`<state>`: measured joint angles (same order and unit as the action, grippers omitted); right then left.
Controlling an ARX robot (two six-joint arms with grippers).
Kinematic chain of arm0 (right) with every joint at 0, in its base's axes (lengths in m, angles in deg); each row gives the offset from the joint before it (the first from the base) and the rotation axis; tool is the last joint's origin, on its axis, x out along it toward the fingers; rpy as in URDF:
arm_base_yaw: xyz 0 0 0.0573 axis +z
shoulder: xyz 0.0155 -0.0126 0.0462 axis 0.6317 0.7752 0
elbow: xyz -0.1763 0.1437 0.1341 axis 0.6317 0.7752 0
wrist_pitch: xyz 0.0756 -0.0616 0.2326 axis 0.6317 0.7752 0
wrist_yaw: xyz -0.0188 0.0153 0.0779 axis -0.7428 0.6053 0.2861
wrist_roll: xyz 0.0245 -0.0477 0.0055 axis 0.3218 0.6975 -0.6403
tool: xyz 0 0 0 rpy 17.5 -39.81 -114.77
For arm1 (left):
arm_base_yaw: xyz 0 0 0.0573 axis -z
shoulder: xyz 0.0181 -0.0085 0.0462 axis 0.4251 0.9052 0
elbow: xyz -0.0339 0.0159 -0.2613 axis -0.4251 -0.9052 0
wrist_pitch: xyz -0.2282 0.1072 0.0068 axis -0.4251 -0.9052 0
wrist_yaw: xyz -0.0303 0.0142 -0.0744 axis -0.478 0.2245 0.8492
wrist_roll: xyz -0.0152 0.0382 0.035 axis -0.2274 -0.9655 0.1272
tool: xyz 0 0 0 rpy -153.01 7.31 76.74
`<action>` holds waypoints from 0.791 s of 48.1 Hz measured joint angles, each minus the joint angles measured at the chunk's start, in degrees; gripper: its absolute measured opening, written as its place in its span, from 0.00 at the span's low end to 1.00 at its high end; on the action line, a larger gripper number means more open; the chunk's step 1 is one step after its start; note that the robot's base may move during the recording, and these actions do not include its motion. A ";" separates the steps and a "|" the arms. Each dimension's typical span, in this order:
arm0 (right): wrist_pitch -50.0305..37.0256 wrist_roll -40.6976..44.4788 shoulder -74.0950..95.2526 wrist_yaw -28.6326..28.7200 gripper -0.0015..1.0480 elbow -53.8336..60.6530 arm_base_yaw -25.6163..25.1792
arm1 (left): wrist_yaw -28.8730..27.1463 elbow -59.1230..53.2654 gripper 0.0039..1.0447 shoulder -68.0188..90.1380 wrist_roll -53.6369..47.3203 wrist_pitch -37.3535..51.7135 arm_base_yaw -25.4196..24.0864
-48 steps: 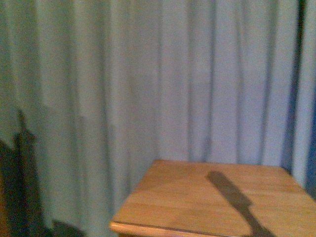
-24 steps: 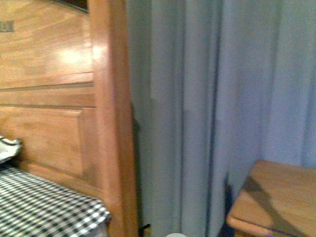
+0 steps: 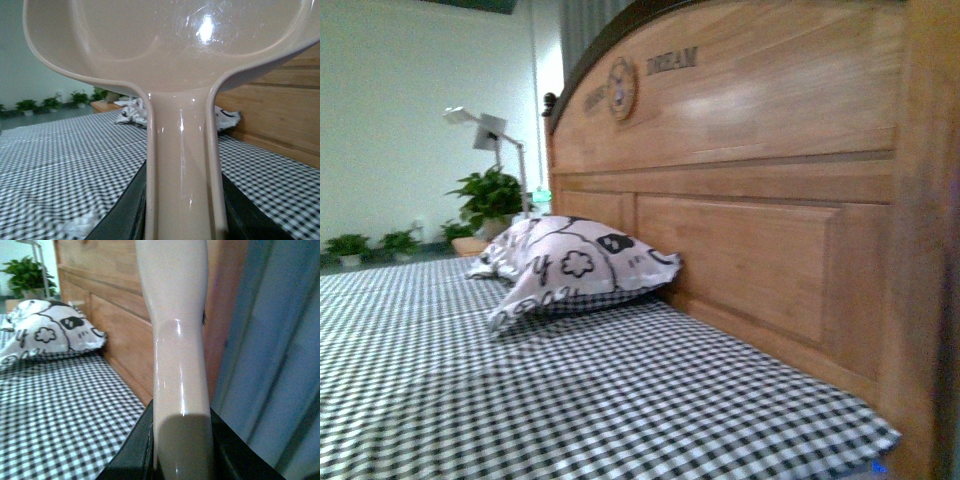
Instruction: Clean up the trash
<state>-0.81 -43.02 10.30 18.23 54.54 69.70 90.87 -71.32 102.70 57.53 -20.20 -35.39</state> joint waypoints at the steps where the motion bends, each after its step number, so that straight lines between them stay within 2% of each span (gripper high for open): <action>1: 0.00 0.00 -0.02 0.00 0.20 0.00 -0.02 | 0.02 0.00 0.25 -0.04 0.00 0.00 0.00; 33: 0.00 0.20 0.28 0.11 0.20 0.00 0.04 | 0.02 0.00 0.25 -0.15 0.11 -0.15 -0.09; 34: 0.00 0.17 0.26 -0.07 0.20 0.00 -0.02 | -0.33 0.17 0.25 0.02 0.13 -1.03 0.07; 38: 0.00 0.17 0.07 -0.33 0.20 0.00 -0.04 | -2.29 6.34 0.25 3.96 -0.85 -16.24 -0.02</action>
<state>-0.81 -42.85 10.36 17.90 54.54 69.66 88.58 -64.99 106.66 56.67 -36.44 -35.42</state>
